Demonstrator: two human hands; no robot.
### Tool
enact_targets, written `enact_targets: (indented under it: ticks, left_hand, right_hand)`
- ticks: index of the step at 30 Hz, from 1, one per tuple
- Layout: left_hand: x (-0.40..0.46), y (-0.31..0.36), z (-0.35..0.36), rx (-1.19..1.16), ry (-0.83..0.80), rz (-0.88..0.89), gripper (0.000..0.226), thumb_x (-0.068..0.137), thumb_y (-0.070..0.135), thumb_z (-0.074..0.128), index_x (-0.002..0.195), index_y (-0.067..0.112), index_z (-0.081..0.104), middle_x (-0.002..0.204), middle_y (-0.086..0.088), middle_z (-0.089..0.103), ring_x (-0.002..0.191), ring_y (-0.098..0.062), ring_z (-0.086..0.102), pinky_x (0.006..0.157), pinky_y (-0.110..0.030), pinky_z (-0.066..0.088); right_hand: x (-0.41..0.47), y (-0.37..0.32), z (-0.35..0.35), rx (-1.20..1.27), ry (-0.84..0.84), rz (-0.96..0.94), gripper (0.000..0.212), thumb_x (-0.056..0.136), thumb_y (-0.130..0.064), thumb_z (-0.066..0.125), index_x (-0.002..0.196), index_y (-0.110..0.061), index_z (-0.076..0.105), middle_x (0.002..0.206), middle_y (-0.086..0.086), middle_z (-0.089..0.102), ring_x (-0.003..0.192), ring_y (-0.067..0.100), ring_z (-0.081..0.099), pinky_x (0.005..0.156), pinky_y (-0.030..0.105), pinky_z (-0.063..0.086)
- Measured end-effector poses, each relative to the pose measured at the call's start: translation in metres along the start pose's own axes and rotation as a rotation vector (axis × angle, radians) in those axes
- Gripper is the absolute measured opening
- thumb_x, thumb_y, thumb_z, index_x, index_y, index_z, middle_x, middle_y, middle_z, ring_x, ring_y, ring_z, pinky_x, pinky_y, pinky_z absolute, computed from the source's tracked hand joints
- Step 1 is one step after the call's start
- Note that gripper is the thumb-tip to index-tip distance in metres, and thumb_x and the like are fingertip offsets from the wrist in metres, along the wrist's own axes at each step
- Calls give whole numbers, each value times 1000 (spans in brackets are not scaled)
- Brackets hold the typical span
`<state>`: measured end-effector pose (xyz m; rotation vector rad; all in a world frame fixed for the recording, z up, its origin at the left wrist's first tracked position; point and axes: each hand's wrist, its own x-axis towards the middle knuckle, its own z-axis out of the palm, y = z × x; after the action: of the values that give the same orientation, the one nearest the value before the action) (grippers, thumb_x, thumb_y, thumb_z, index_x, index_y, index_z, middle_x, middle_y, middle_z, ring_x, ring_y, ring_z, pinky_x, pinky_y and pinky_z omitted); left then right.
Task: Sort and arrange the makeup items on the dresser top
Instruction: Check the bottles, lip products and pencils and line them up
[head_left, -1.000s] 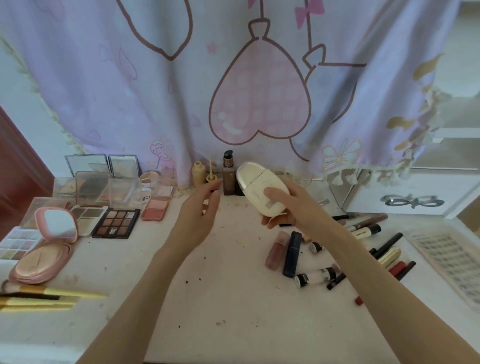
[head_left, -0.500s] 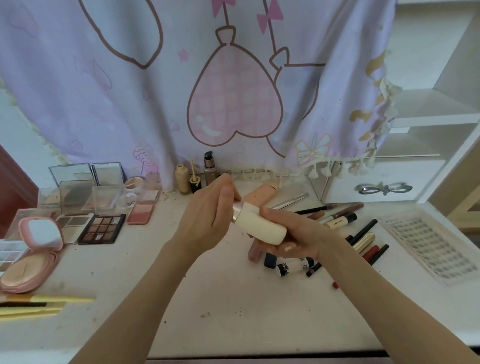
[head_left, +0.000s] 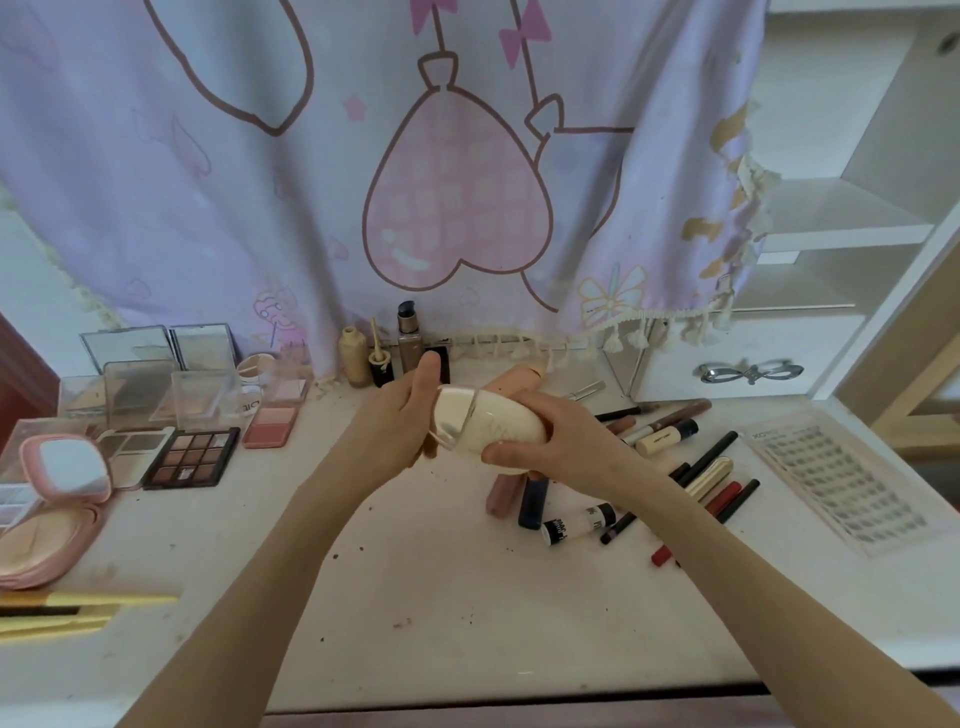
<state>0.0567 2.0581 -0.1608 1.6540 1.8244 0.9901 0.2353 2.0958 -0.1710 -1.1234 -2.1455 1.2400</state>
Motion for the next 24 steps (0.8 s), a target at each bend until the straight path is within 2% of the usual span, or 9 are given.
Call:
enact_targets:
  ticks: [3, 5, 7, 8, 11, 14, 18, 21, 24]
  left_hand:
    - [-4, -8, -8, -149, -26, 241, 12, 93, 37, 44, 102, 31, 50, 101, 14, 58, 87, 1, 58, 76, -25, 50]
    - [-8, -11, -12, -231, -204, 349, 29, 83, 42, 54, 110, 36, 48, 120, 18, 53, 111, -1, 53, 87, -22, 49]
    - [-13, -8, -12, -227, -348, 366, 34, 79, 38, 63, 111, 36, 51, 121, 16, 54, 111, -5, 54, 88, -22, 50]
    - [-13, -6, -11, -207, -350, 355, 35, 79, 33, 68, 110, 37, 52, 117, 16, 55, 106, -5, 56, 86, -24, 51]
    - [-12, -4, -9, -199, -228, 260, 43, 77, 22, 71, 107, 43, 49, 101, 14, 62, 89, -2, 61, 77, -26, 53]
    - [-12, -6, -8, -154, -208, 234, 35, 77, 32, 65, 108, 41, 51, 93, 11, 68, 83, -1, 64, 69, -21, 49]
    - [-12, -11, -11, -211, -208, 311, 68, 74, 38, 73, 129, 47, 35, 128, 19, 46, 111, 1, 50, 85, -20, 49]
    - [-13, -9, -13, -145, -257, 471, 45, 79, 27, 67, 118, 43, 51, 132, 20, 43, 118, -3, 47, 87, -17, 47]
    - [-13, -6, -11, -94, -228, 437, 35, 82, 13, 67, 103, 38, 57, 119, 15, 52, 103, -2, 53, 80, -18, 47]
  right_hand:
    - [-4, 5, -3, 169, -45, 35, 27, 83, -33, 67, 101, -14, 63, 70, -3, 61, 53, 11, 49, 46, 19, 39]
    - [-6, 10, -6, 317, -92, 54, 37, 84, -41, 64, 100, -8, 64, 69, 1, 60, 57, 16, 46, 47, 20, 36]
    - [-6, 11, -7, 502, -136, 81, 41, 82, -43, 59, 97, -5, 63, 74, 8, 58, 62, 18, 47, 47, 20, 36]
    - [-6, 11, -8, 552, -146, 87, 41, 81, -42, 57, 96, -4, 63, 76, 9, 57, 62, 17, 48, 47, 20, 36]
    - [-4, 12, -8, 578, -143, 65, 38, 80, -39, 58, 99, -6, 63, 78, 6, 58, 65, 15, 49, 49, 21, 38]
    - [-3, 15, -10, 587, -136, 44, 36, 80, -35, 60, 105, -9, 64, 82, 5, 59, 73, 19, 49, 54, 23, 39]
    - [-4, 15, -10, 618, -144, 70, 31, 80, -35, 60, 97, -10, 65, 75, 0, 61, 66, 12, 51, 53, 20, 39]
    - [-5, 16, -9, 666, -168, 143, 31, 81, -39, 62, 93, -10, 65, 73, -1, 65, 65, 10, 57, 59, 22, 43]
    - [-5, 18, -11, 680, -182, 180, 32, 79, -40, 61, 94, -11, 66, 79, 1, 67, 73, 12, 61, 69, 28, 44]
